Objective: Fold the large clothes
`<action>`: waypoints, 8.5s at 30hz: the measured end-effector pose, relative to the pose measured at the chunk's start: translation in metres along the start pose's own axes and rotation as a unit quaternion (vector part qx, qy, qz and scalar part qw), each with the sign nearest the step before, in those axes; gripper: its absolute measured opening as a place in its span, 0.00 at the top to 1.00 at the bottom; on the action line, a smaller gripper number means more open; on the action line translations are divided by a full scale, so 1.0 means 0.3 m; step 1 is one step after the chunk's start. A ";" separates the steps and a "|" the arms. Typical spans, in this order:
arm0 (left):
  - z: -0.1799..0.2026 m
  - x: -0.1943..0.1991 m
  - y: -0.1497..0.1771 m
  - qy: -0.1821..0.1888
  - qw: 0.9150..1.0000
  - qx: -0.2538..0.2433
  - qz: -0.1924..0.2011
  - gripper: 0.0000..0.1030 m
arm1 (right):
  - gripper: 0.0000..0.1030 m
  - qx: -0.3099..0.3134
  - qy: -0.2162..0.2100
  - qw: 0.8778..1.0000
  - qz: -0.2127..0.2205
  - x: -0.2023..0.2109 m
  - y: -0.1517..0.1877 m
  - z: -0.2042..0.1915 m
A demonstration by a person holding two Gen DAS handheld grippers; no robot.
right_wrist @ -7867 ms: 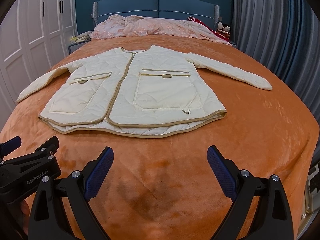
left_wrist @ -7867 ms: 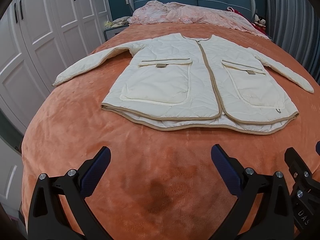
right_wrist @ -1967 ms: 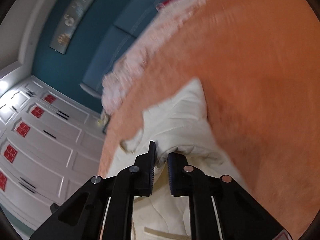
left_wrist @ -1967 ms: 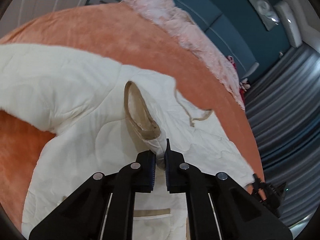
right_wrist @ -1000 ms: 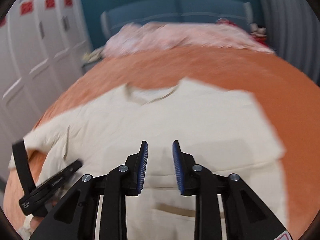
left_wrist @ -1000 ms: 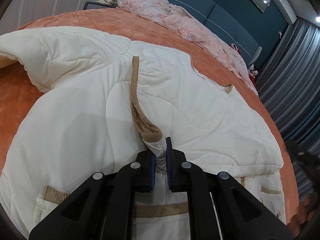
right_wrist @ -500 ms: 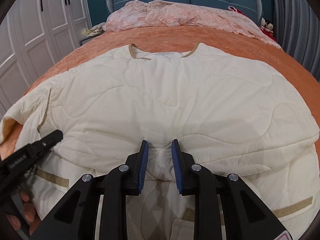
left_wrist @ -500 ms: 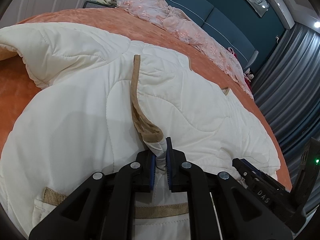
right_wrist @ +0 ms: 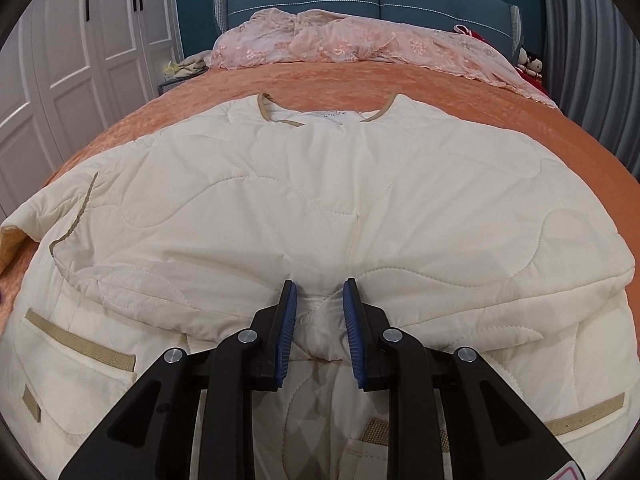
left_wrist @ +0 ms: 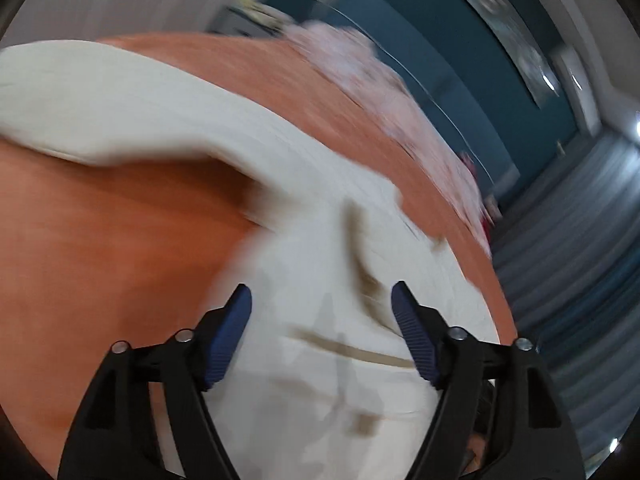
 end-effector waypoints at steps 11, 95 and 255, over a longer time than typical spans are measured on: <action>-0.807 0.336 -0.368 -0.130 0.957 0.239 0.103 0.32 | 0.79 0.004 0.004 1.000 0.000 0.001 -0.002 -0.003; 0.150 -0.330 -0.116 -0.072 0.994 0.005 -0.078 0.94 | 0.94 -0.096 -0.037 0.995 0.005 0.187 -0.220 0.352; 0.537 -1.150 -0.102 -0.154 0.939 -0.295 -0.085 0.58 | 1.00 -0.080 -0.049 0.994 -0.054 -0.529 -0.457 0.084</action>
Point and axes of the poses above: each gripper's, at about its wrist camera, not at the fingertips, and x roughly against the way its jaws point, z to its right, y to its underside, the point moved 10 cm from there along -x, roughly the way its jaws point, and after that the axes turned 3 degrees about -x, right-handed, at the moved point
